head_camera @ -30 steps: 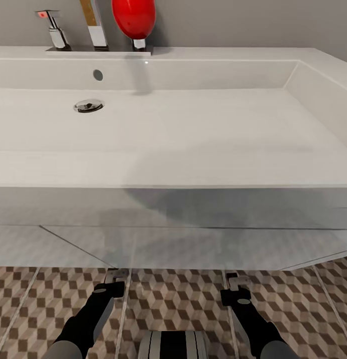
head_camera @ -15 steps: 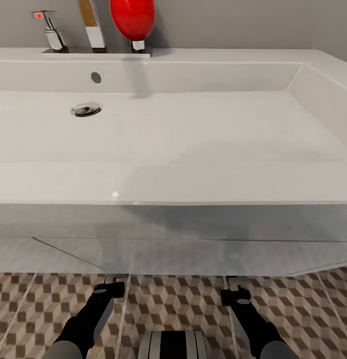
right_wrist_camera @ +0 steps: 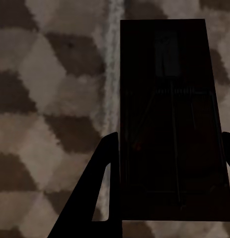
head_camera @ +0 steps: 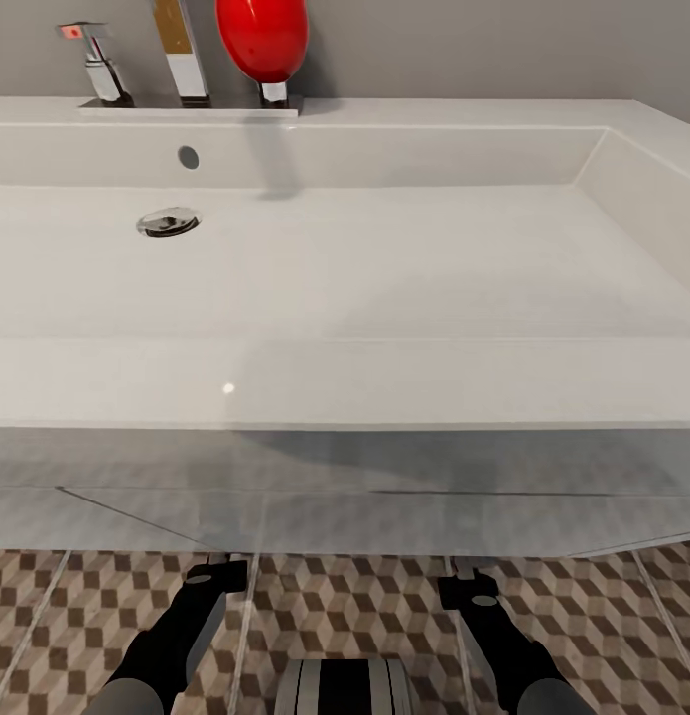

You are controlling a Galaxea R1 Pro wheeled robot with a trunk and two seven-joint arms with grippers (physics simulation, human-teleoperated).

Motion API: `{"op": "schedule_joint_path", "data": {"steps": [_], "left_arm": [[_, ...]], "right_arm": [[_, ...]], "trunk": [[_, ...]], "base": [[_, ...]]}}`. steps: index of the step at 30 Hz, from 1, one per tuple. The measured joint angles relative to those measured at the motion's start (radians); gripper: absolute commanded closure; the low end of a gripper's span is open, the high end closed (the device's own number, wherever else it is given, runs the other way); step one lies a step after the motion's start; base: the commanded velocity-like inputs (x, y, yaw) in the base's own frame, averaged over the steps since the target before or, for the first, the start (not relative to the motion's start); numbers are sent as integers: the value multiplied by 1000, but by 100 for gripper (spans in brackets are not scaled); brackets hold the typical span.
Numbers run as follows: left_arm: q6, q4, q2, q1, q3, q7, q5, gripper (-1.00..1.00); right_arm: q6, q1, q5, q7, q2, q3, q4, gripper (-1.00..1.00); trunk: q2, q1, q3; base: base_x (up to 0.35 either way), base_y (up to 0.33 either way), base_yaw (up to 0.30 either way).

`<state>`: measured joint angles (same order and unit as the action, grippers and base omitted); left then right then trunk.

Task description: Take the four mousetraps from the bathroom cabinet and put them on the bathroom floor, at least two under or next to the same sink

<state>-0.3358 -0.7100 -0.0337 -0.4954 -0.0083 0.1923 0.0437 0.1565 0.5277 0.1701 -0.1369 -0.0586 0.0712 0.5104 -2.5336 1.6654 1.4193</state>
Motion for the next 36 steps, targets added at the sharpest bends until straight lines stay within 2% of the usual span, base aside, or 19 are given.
{"op": "schedule_joint_path", "data": {"steps": [28, 34, 36], "left_arm": [[-3, 1, 0, 0, 0, 2, 1, 100], [-4, -1, 0, 0, 0, 2, 3, 100], [-4, -1, 0, 0, 0, 1, 3, 100]], "right_arm": [[0, 0, 0, 0, -1, 2, 6, 100], [0, 0, 0, 0, -1, 2, 9, 100], [0, 0, 0, 0, -1, 2, 10, 100]], "trunk": [[0, 0, 0], [-1, 3, 23], [-1, 3, 23]], "base": [[0, 0, 0], [0, 0, 0], [0, 0, 0]]}}
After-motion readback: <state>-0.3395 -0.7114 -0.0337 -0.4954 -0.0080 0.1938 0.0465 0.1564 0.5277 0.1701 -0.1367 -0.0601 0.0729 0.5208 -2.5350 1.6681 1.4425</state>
